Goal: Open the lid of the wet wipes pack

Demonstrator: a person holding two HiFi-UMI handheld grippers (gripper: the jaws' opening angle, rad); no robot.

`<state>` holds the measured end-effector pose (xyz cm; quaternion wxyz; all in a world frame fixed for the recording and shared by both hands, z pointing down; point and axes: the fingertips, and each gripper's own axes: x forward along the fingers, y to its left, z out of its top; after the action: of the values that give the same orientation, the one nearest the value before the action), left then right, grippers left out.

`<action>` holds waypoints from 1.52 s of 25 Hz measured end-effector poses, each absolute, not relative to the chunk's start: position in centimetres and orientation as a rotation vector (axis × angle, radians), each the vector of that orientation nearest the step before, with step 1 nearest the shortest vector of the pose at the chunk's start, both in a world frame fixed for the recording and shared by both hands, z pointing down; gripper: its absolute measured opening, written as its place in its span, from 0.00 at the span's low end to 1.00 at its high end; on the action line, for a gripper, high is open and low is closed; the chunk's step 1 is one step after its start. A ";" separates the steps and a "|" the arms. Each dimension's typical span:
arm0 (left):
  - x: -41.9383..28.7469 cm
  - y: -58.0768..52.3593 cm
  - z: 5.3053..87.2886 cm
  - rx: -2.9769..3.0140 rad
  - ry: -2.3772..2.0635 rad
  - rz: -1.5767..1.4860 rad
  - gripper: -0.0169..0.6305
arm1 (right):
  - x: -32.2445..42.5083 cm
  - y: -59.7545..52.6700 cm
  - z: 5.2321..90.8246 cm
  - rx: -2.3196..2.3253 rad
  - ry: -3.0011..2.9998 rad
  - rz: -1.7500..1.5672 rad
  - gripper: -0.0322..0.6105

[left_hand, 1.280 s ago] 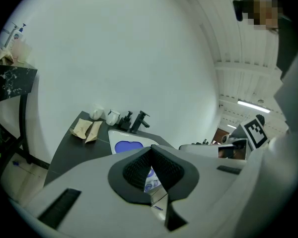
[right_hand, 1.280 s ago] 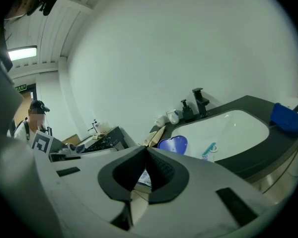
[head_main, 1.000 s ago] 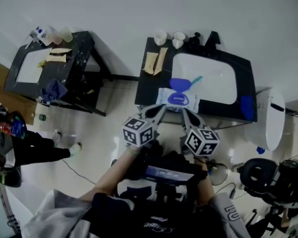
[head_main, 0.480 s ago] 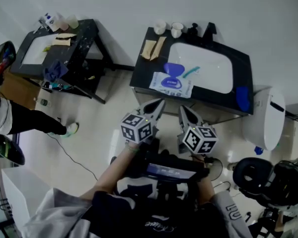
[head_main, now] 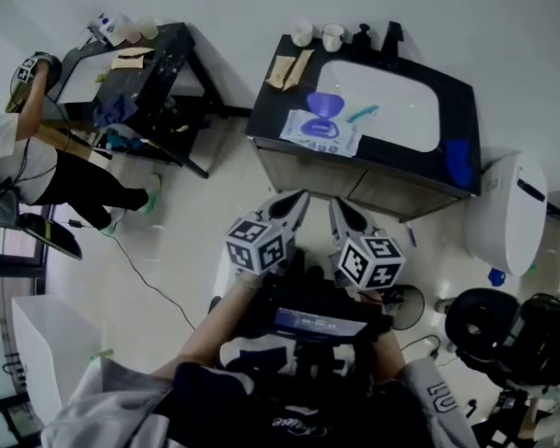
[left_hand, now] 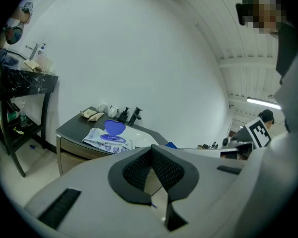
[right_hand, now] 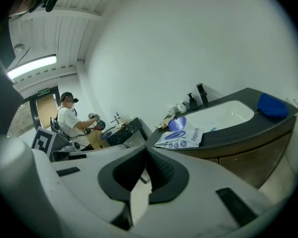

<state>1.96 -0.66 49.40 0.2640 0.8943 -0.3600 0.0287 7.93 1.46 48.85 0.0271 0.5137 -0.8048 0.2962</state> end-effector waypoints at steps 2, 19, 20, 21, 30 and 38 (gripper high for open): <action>1.9 -0.3 49.3 2.424 -0.974 0.086 0.04 | 7.7 1.8 48.8 1.585 -2.490 0.919 0.06; -1.0 -1.9 48.4 2.492 -0.921 0.119 0.04 | 4.9 0.6 47.9 1.666 -2.445 0.825 0.06; -1.0 -2.0 48.3 2.498 -0.914 0.120 0.04 | 4.9 0.6 47.9 1.671 -2.440 0.824 0.06; -0.9 -2.1 48.2 2.503 -0.906 0.121 0.04 | 4.8 0.5 47.8 1.677 -2.434 0.821 0.06; -1.2 -2.6 48.0 2.507 -0.871 0.092 0.04 | 4.7 0.1 47.5 1.702 -2.397 0.793 0.06; -1.8 -2.8 48.0 2.504 -0.870 0.084 0.04 | 4.1 0.0 47.5 1.692 -2.392 0.776 0.06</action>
<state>-1.76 -2.77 48.00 0.2422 0.9160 -0.3183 0.0309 4.06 0.01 47.55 0.0551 0.5574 -0.7880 0.2555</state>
